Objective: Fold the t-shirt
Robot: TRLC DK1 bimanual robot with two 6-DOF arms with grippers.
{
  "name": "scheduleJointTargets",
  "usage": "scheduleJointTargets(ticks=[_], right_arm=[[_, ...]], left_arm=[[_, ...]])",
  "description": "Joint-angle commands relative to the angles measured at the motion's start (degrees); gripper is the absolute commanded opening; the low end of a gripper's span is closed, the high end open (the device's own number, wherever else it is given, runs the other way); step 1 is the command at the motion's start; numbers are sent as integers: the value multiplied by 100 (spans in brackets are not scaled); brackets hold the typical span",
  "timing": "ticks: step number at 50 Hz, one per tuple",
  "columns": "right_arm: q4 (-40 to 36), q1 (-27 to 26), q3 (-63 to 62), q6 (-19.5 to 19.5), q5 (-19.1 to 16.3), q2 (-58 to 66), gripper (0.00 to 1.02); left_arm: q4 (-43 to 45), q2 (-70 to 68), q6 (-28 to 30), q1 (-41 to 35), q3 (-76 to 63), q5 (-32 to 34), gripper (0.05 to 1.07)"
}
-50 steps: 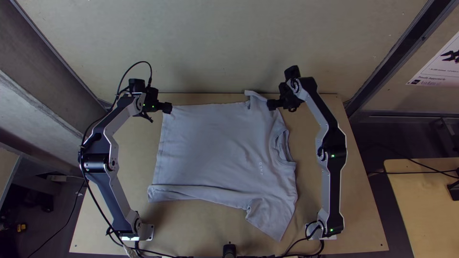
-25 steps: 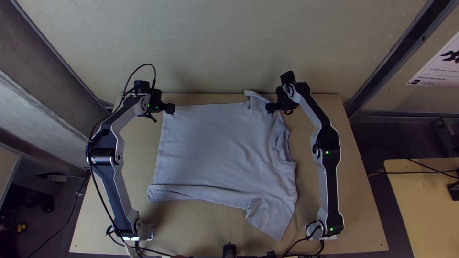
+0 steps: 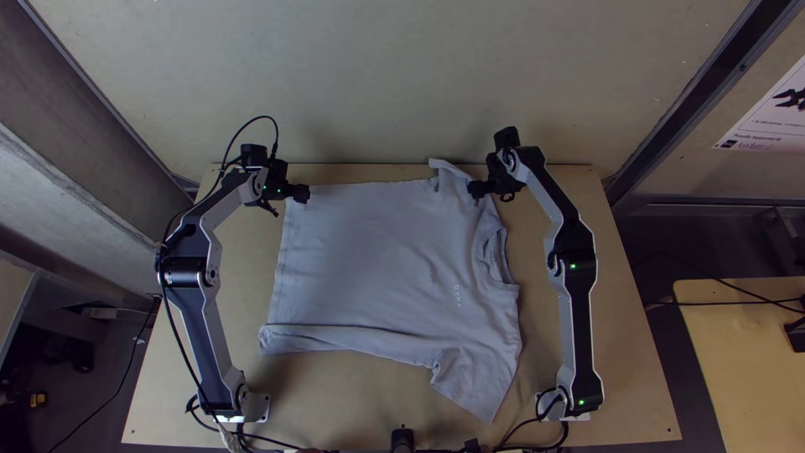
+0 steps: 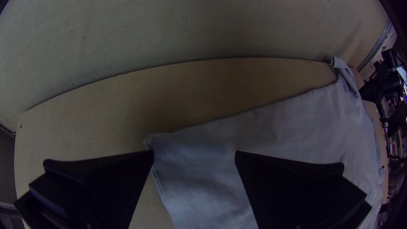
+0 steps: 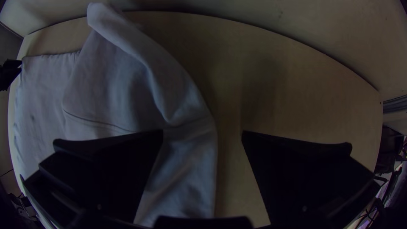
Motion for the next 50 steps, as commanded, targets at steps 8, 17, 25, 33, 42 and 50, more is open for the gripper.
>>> scheduleJointTargets(ticks=[8,17,25,33,42,50], right_arm=[[168,128,143,-50,31,160,69],[220,155,143,-59,39,221,60],[229,163,143,-68,39,248,60],[335,172,143,-68,57,257,39],[387,225,143,-103,66,283,26],[466,286,143,-156,83,344,20]], left_arm=[[24,176,31,68,74,62,90],[86,255,49,77,92,62,82],[86,334,137,85,92,45,82],[112,370,84,112,153,45,55],[42,431,57,164,180,80,23],[-143,519,101,244,180,247,8]])
